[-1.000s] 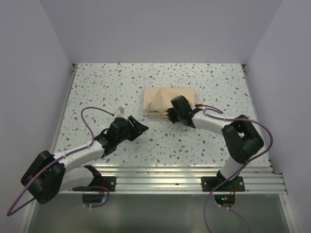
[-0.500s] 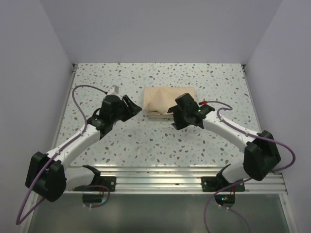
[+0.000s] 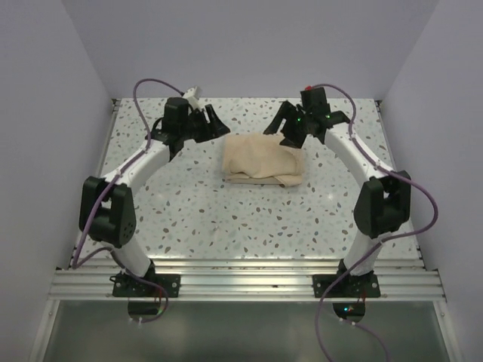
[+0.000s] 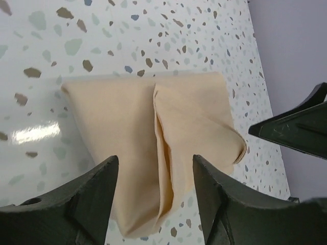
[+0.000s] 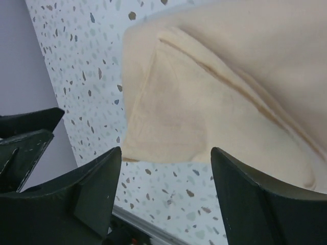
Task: Prepare the surgical pack
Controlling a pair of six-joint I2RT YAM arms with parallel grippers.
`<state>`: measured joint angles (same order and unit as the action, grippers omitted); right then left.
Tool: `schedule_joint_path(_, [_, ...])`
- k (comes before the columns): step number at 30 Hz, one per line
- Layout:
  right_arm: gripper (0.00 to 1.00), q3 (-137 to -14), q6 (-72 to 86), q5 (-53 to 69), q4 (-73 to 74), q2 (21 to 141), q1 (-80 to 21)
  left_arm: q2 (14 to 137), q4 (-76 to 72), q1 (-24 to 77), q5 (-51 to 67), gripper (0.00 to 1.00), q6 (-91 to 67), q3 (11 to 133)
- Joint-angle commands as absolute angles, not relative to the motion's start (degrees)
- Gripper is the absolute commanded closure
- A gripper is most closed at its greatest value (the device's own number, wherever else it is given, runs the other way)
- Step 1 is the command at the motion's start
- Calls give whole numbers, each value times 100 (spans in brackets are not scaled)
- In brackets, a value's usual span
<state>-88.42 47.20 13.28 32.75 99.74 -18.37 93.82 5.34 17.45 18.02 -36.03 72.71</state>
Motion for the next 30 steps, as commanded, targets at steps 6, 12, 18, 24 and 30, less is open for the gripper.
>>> schedule_joint_path(6, [30, -11021, 2751, 2979, 3613, 11803, -1073, 11397, 755, 1652, 3234, 39, -3059, 9157])
schedule_joint_path(12, [36, -11329, 2706, 3814, 3499, 12550, -967, 11689, 800, 1670, 3682, 40, -3032, 9229])
schedule_joint_path(18, [37, -11031, 2926, 4271, 3077, 12691, -967, 11663, 703, 1758, 4034, 42, -2936, 9009])
schedule_joint_path(24, [41, -10635, 2945, 4439, 2944, 12648, -984, 11856, 975, 1872, 4219, 46, -2769, 9018])
schedule_joint_path(30, [48, -10468, 2795, 4544, 3102, 12612, -976, 11944, 1327, 1995, 4060, 51, -2461, 8965])
